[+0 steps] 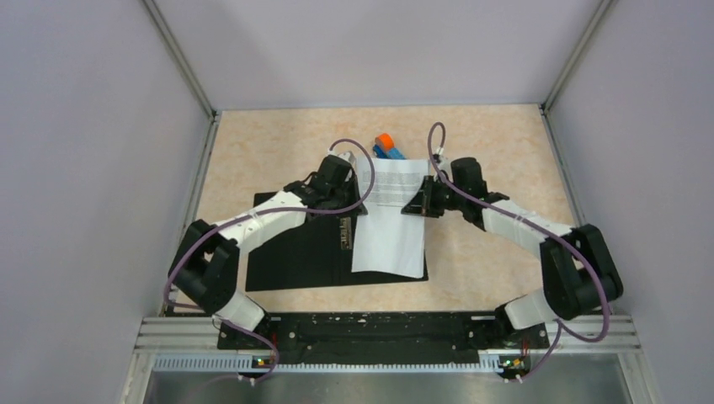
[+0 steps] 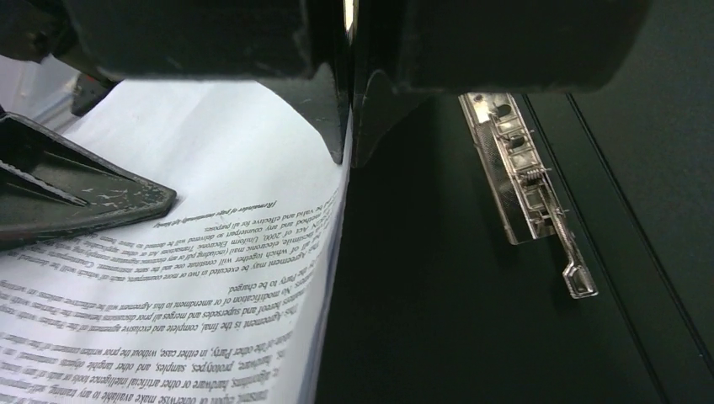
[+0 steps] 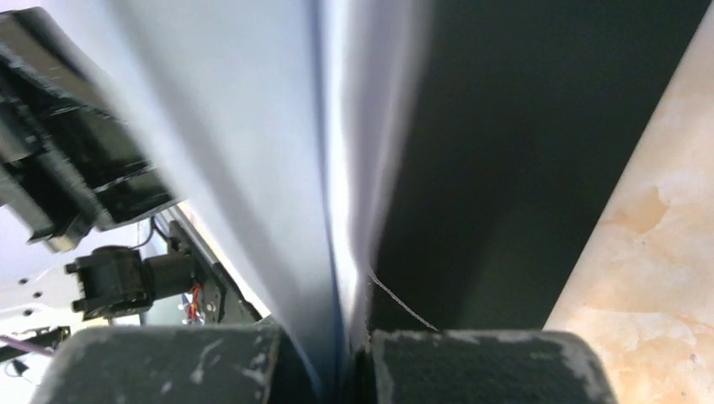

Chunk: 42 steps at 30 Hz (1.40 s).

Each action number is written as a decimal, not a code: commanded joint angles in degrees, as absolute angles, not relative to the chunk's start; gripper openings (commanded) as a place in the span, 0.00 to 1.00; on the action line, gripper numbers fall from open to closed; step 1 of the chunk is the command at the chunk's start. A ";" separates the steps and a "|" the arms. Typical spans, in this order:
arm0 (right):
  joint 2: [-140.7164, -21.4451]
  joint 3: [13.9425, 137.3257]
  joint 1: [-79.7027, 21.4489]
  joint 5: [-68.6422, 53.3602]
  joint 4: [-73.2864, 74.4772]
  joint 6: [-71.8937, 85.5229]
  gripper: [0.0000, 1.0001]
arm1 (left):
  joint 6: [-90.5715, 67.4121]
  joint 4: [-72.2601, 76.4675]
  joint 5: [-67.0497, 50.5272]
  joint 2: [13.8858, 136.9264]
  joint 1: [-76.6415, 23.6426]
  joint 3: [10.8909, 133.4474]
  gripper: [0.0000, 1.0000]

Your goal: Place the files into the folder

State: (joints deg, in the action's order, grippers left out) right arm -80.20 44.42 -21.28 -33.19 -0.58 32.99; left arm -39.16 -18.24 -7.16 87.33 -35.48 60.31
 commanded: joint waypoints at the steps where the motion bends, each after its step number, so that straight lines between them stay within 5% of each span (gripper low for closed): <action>1: -87.13 47.98 -21.75 -31.16 -2.53 31.47 0.00 | -40.06 -18.28 1.58 90.07 -35.09 59.77 0.00; 11: -98.04 53.70 -22.97 -27.79 -1.12 26.34 0.00 | -41.19 -20.44 6.38 94.53 -35.00 59.51 0.00; 16: -99.06 55.04 -23.26 -26.28 1.62 19.60 0.00 | -41.26 -21.37 8.86 90.02 -34.99 57.61 0.46; 19: -99.16 55.67 -23.93 -26.36 2.97 15.55 0.00 | -41.04 -22.72 12.20 86.50 -34.79 56.95 0.59; 23: -98.42 56.08 -24.93 -24.82 4.23 10.89 0.00 | -42.58 -23.37 14.60 82.92 -33.20 54.85 0.64; 36: -92.49 49.82 -27.04 -28.28 -5.65 4.20 0.00 | -47.61 -20.70 7.10 93.43 -27.76 54.49 0.22; 42: -93.28 48.46 -27.16 -31.42 -9.04 6.35 0.00 | -48.66 -19.95 6.59 96.94 -27.71 55.08 0.10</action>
State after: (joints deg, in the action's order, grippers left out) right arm -94.61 49.43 -26.33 -28.10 -3.46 6.02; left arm -47.31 -21.43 7.49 94.80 -27.64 54.02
